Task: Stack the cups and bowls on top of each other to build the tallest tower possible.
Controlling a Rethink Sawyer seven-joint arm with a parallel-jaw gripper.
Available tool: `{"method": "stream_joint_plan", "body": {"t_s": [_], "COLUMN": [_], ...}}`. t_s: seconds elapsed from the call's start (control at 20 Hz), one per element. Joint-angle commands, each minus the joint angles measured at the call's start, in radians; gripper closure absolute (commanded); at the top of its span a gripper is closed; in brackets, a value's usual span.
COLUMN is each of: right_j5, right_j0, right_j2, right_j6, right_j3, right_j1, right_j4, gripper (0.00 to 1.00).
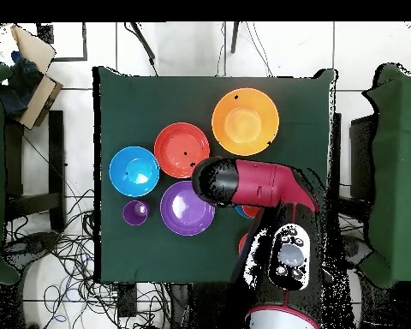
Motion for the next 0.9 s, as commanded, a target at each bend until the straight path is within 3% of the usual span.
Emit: {"method": "stream_joint_plan", "body": {"t_s": [0.05,0.35,0.9], "right_j5": [0.032,0.031,-0.012], "right_j0": [0.017,-0.001,0.022], "right_j2": [0.051,0.077,0.069], "right_j6": [0.127,0.108,0.134], "right_j3": [0.038,0.055,0.081], "right_j1": [0.046,0.043,0.049], "right_j4": [0.031,0.052,0.072], "gripper": [1.0,1.0,1.0]}}
